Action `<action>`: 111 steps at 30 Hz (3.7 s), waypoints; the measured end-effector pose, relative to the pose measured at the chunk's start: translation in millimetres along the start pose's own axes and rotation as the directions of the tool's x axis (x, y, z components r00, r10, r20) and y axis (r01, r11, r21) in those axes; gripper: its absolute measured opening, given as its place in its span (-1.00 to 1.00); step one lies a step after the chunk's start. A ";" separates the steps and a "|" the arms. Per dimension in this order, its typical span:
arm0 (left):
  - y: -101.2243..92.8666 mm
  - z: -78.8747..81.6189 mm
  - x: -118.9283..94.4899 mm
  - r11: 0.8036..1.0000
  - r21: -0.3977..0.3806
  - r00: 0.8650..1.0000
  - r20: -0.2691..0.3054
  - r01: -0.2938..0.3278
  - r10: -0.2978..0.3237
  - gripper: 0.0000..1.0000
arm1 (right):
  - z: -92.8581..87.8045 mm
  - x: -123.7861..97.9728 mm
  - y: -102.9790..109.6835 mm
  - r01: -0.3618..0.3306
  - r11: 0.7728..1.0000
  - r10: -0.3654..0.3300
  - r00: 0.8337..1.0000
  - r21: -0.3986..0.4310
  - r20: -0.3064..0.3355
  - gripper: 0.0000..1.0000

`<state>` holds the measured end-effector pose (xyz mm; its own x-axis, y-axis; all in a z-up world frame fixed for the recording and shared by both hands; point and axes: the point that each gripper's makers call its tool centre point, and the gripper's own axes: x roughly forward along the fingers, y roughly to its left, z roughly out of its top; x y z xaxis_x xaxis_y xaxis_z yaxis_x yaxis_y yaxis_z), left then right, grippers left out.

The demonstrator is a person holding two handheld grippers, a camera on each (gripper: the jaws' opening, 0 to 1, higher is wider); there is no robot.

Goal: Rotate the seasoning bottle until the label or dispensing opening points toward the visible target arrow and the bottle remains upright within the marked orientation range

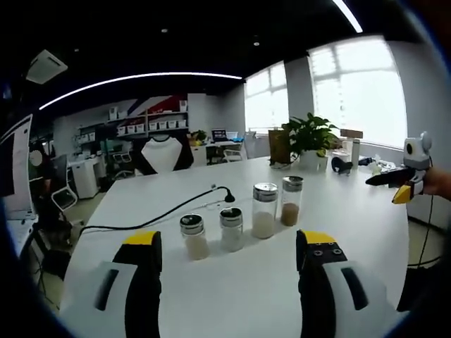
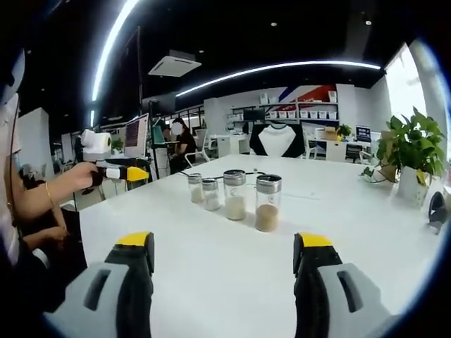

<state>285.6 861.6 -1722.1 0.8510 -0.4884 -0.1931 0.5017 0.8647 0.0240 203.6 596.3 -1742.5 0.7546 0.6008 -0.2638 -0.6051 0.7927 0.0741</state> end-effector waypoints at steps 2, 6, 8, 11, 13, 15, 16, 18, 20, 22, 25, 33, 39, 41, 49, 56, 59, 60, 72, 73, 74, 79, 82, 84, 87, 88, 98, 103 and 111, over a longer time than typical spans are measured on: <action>2.1 2.0 6.5 1.000 0.009 1.000 0.003 0.002 -0.002 0.66 | -0.2 5.4 -0.9 -0.003 1.000 0.003 1.000 0.001 -0.002 0.63; 11.3 3.7 20.8 1.000 0.020 1.000 0.006 -0.003 0.003 0.66 | -1.2 12.2 -2.6 -0.008 1.000 0.008 1.000 0.006 -0.008 0.63; 15.1 3.1 27.5 1.000 0.024 1.000 0.007 -0.003 0.003 0.66 | -2.0 15.3 -3.2 -0.010 1.000 0.010 1.000 0.008 -0.010 0.63; 21.8 -1.3 36.8 1.000 0.027 1.000 -0.005 -0.010 0.010 0.66 | -5.0 18.3 -4.2 -0.010 1.000 0.010 1.000 0.010 -0.019 0.63; 28.2 -3.8 44.0 0.999 0.027 1.000 -0.006 -0.021 0.021 0.65 | -7.3 19.7 -4.6 -0.009 1.000 0.009 1.000 0.011 -0.024 0.63; 34.2 -5.5 52.3 1.000 0.009 1.000 0.004 -0.028 0.028 0.66 | -11.8 21.1 -6.8 -0.007 1.000 0.008 0.999 0.018 -0.032 0.63; 38.8 -6.4 58.9 0.999 -0.009 0.999 0.014 -0.034 0.035 0.66 | -13.9 21.6 -6.3 -0.009 1.000 0.010 0.999 0.021 -0.039 0.63; 45.5 -10.7 69.5 0.999 -0.024 0.999 0.007 -0.043 0.043 0.66 | -16.6 21.7 -4.6 -0.012 1.000 0.013 0.999 0.021 -0.045 0.63; 51.7 -15.4 78.6 0.998 -0.018 0.998 -0.006 -0.056 0.055 0.64 | -18.1 20.9 -4.0 -0.012 1.000 0.013 0.999 0.024 -0.050 0.63; 51.9 -27.4 81.7 0.998 -0.038 0.996 -0.082 -0.045 0.042 0.58 | -18.7 20.1 -3.6 -0.012 1.000 0.013 0.999 0.028 -0.050 0.63; 58.3 -27.6 92.9 0.999 -0.024 0.997 -0.064 -0.048 0.046 0.58 | -21.9 18.9 -1.0 -0.015 0.999 0.017 0.998 0.039 -0.052 0.62; 62.1 -34.3 116.0 0.997 0.044 0.998 -0.034 -0.057 0.058 0.50 | -26.9 18.3 5.3 -0.019 0.999 0.022 0.998 0.050 -0.059 0.62; 68.3 -36.6 126.4 0.998 -0.012 0.997 -0.020 -0.069 0.068 0.34 | -27.6 14.3 3.6 -0.011 0.999 0.014 0.998 0.048 -0.062 0.61; 70.3 -40.7 129.4 0.998 -0.016 0.997 -0.029 -0.068 0.067 0.34 | -28.3 12.5 2.1 -0.006 0.999 0.009 0.998 0.049 -0.064 0.61; 64.1 -48.2 133.4 0.998 0.043 0.997 -0.061 -0.049 0.052 0.22 | -31.5 10.8 1.4 0.001 0.999 0.003 0.997 0.053 -0.073 0.61; 71.4 -52.4 138.5 0.997 0.009 0.994 -0.079 -0.073 0.073 -0.22 | -34.5 14.0 7.5 -0.013 0.998 0.017 0.997 0.057 -0.080 0.60; 77.1 -53.1 140.6 0.996 -0.014 0.994 -0.075 -0.083 0.082 -0.27 | -35.6 15.3 9.5 -0.018 0.998 0.023 0.996 0.057 -0.083 0.59; 78.5 -54.5 140.8 0.996 -0.012 0.993 -0.081 -0.089 0.088 -0.26 | -36.0 15.5 8.9 -0.018 0.998 0.023 0.996 0.058 -0.084 0.59; 75.9 -52.0 143.5 0.996 0.025 0.994 -0.074 -0.083 0.085 -0.33 | -37.8 16.5 9.3 -0.016 0.998 0.021 0.996 0.053 -0.091 0.58; 76.2 -52.0 143.5 0.996 0.024 0.994 -0.074 -0.084 0.086 -0.33 | -37.5 16.5 9.4 -0.016 0.998 0.020 0.996 0.053 -0.090 0.58; 76.5 -51.9 143.5 0.996 0.022 0.993 -0.075 -0.085 0.087 -0.33 | -37.1 16.4 9.4 -0.015 0.999 0.020 0.996 0.052 -0.089 0.57; 82.5 -42.7 137.7 0.995 -0.017 0.994 -0.035 -0.100 0.100 -0.34 | -36.3 15.5 8.6 -0.013 0.998 0.018 0.996 0.056 -0.087 0.57; 80.5 -32.6 132.4 0.996 -0.027 0.997 -0.015 -0.081 0.081 -0.34 | -36.2 15.6 8.3 -0.010 0.998 0.015 0.996 0.059 -0.087 0.56; 77.9 -25.8 130.5 0.997 -0.018 0.997 -0.005 -0.075 0.075 -0.34 | -34.6 15.8 9.9 -0.014 0.998 0.019 0.996 0.056 -0.083 0.56; 73.5 -17.4 127.4 0.998 -0.001 0.998 0.002 -0.058 0.058 -0.34 | -31.6 16.2 12.6 -0.023 0.998 0.027 0.997 0.050 -0.077 0.56; 70.2 -15.7 126.2 0.999 0.011 0.999 -0.002 -0.042 0.042 -0.34 | -30.4 16.1 13.5 -0.025 0.999 0.028 0.997 0.046 -0.074 0.56; 57.6 -16.5 108.3 1.000 0.012 1.000 -0.018 -0.021 0.021 -0.34 | -26.8 10.3 21.3 -0.037 0.999 0.039 0.997 0.039 -0.064 0.56; 50.7 -19.3 96.5 0.999 -0.020 0.999 -0.009 -0.036 0.035 -0.34 | -31.5 7.9 22.1 -0.031 0.998 0.034 0.997 0.050 -0.066 0.55; 30.3 -6.9 81.4 1.000 -0.025 1.000 0.016 -0.002 0.002 -0.34 | -32.5 4.0 30.7 -0.042 0.998 0.045 0.997 0.051 -0.060 0.55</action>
<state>369.0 848.9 -1743.9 0.8545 -0.4883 -0.1772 0.4961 0.8683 -0.0001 179.7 619.6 -1772.6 0.7102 0.6282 -0.3178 -0.6221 0.7713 0.1344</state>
